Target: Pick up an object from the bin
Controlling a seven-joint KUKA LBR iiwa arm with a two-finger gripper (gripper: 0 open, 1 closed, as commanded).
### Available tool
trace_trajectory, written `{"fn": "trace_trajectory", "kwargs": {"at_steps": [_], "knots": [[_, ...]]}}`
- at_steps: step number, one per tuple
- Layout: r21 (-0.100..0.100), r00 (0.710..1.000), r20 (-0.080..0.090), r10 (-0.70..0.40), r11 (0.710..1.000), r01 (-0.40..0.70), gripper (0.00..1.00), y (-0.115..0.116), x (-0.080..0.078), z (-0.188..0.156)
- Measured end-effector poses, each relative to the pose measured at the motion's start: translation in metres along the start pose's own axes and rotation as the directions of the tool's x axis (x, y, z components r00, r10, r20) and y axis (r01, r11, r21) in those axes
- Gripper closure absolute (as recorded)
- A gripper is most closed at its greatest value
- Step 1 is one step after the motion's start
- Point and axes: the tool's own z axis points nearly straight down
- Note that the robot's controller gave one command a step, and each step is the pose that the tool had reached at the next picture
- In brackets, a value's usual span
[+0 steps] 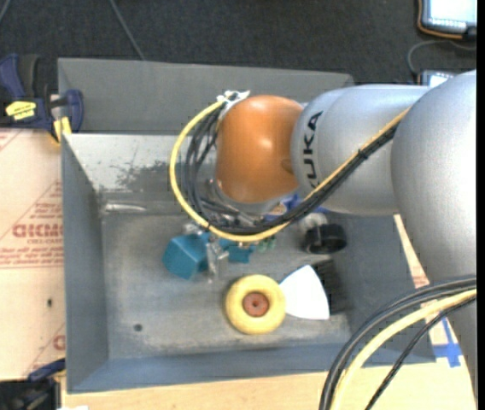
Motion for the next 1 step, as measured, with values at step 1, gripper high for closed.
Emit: {"fn": "trace_trajectory", "kwargs": {"at_steps": [1], "knots": [[0.001,1.000,0.004,0.001,1.000,-0.001,1.00,-0.0005,-0.0012,-0.0101]]}}
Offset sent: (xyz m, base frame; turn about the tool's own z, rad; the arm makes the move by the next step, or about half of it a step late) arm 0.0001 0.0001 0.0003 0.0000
